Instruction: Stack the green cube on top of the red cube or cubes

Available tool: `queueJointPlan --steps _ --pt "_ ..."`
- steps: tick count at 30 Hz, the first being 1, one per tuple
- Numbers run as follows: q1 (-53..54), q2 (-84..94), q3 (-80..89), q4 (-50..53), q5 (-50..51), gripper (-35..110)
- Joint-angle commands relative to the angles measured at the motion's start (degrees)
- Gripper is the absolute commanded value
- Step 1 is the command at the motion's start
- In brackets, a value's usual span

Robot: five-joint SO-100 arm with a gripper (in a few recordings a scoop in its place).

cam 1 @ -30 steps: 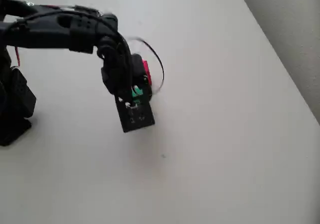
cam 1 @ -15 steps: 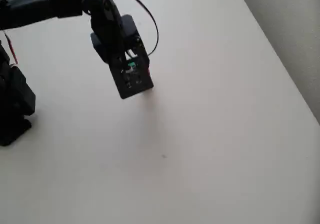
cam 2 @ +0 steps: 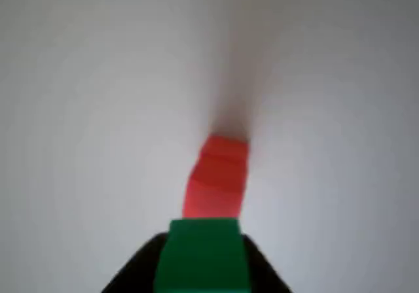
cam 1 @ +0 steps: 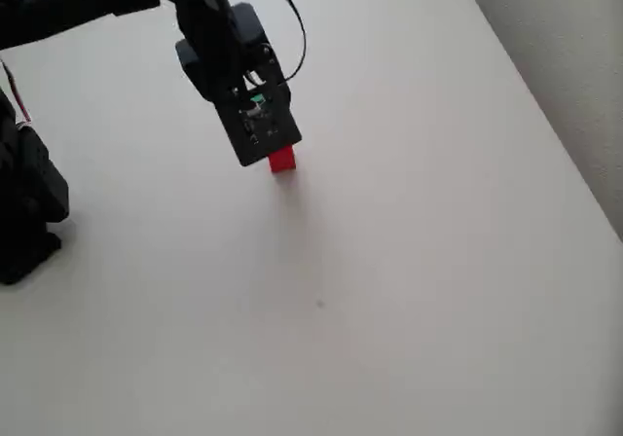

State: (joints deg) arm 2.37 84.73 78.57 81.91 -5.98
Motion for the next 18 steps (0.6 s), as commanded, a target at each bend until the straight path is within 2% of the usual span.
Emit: queueJointPlan --steps 1,18 --pt "-0.5 -0.2 -4.0 -0.2 0.9 0" --pt "-1.5 -2.2 -4.0 -0.6 1.1 3"
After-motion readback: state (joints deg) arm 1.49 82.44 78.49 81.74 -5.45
